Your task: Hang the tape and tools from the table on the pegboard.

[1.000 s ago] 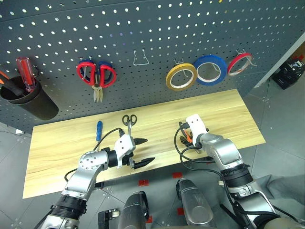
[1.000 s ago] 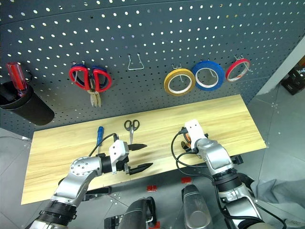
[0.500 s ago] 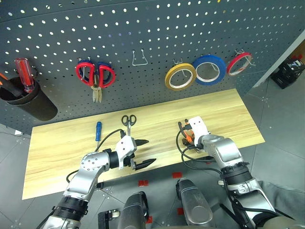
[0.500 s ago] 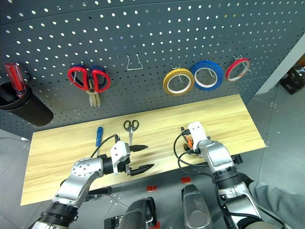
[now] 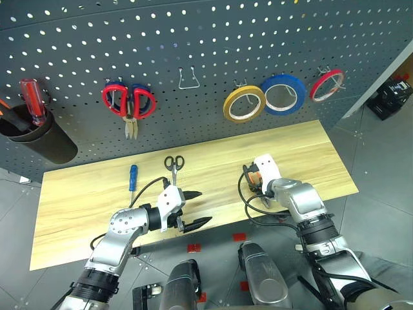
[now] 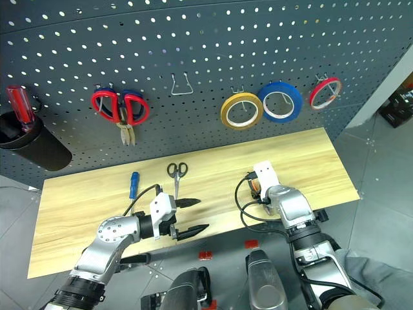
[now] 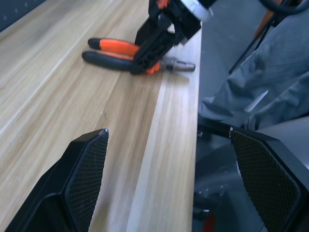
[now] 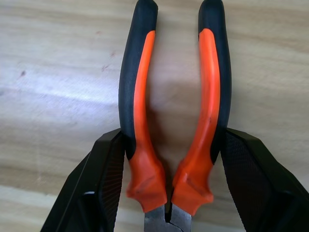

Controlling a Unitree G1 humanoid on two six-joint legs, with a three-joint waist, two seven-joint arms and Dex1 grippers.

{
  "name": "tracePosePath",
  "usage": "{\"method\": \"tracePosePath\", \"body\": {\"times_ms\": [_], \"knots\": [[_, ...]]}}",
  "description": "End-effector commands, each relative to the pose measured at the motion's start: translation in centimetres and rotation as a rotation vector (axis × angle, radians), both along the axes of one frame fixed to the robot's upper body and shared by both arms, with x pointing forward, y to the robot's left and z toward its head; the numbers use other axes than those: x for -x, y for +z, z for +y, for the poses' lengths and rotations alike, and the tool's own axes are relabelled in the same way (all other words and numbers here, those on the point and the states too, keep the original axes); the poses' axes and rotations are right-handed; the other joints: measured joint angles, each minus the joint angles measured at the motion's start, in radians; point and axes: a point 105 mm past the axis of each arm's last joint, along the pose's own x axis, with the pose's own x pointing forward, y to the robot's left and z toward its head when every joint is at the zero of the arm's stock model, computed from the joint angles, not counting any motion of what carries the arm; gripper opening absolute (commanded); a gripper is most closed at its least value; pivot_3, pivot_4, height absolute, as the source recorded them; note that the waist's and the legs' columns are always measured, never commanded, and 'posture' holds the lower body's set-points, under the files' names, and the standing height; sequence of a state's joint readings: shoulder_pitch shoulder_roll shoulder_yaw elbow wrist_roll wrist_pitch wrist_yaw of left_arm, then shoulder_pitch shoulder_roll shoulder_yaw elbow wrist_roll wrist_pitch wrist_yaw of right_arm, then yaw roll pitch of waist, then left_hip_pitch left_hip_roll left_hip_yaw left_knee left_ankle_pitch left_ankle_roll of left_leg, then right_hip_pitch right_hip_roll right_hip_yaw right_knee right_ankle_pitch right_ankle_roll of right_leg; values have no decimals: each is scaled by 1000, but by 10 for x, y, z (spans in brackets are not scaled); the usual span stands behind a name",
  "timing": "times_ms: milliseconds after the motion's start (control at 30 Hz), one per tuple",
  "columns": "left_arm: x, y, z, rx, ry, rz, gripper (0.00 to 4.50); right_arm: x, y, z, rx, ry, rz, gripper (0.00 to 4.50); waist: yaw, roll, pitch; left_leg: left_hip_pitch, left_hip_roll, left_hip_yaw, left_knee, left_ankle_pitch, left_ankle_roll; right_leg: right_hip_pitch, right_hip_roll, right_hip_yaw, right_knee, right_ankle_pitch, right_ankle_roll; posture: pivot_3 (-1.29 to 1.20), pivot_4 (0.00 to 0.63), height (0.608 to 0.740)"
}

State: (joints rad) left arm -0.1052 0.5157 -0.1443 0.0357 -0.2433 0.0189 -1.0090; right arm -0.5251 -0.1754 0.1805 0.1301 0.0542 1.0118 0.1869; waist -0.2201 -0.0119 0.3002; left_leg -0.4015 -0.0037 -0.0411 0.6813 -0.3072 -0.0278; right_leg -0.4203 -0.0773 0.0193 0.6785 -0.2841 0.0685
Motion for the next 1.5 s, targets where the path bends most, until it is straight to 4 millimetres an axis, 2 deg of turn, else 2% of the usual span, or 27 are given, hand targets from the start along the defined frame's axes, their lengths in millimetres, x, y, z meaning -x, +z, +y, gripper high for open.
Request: {"method": "tracePosePath", "body": {"times_ms": [33,100,167,333,433,567,667,967,1333,1500], "knots": [[1,18,1,95,37,-42,4228,6,61,29,-89,81,-235,2694,1,0,0,0,0,0,0,0,0,0,0,0,0,0,0,-271,301,740],[0,25,6,122,71,-69,4228,27,103,57,-182,174,-409,2694,2,0,0,0,0,0,0,0,0,-1,0,0,0,0,0,-263,297,740],[-2,33,8,147,104,-99,4228,44,141,77,-272,233,-565,2694,1,0,0,0,1,0,0,0,0,-1,1,1,0,0,0,-257,294,740],[-19,62,14,260,254,-189,4228,58,212,97,-391,283,-868,2694,10,-1,-1,0,0,0,0,0,0,-1,0,0,-1,0,0,-258,286,740],[-32,89,19,319,341,-277,4228,53,246,102,-401,290,-1023,2694,24,-3,-2,0,-2,-1,1,0,0,0,-2,0,-1,0,0,-254,282,740],[-43,122,23,354,419,-402,4228,47,278,110,-416,307,-1148,2694,23,-3,-2,0,-2,-1,2,1,-2,0,-2,-1,0,0,0,-248,276,740],[-42,146,20,373,421,-485,4228,43,300,119,-444,317,-1220,2694,17,-4,-2,0,-2,0,2,2,-3,-1,-2,-1,0,0,0,-237,272,740],[-44,183,20,414,459,-527,4228,34,329,141,-486,362,-1322,2694,-2,-4,-3,0,-1,0,1,3,-5,-1,-1,-1,2,0,0,-221,267,740],[-61,186,37,414,595,-456,4228,15,332,159,-518,372,-1346,2694,-2,-4,-3,0,-1,1,1,4,-6,-1,-1,-2,2,0,0,-205,258,740],[-67,187,36,387,610,-473,4228,9,329,168,-500,386,-1384,2694,-2,-4,-3,0,-1,1,1,4,-6,-1,-1,-2,2,0,0,-205,258,740]]}}
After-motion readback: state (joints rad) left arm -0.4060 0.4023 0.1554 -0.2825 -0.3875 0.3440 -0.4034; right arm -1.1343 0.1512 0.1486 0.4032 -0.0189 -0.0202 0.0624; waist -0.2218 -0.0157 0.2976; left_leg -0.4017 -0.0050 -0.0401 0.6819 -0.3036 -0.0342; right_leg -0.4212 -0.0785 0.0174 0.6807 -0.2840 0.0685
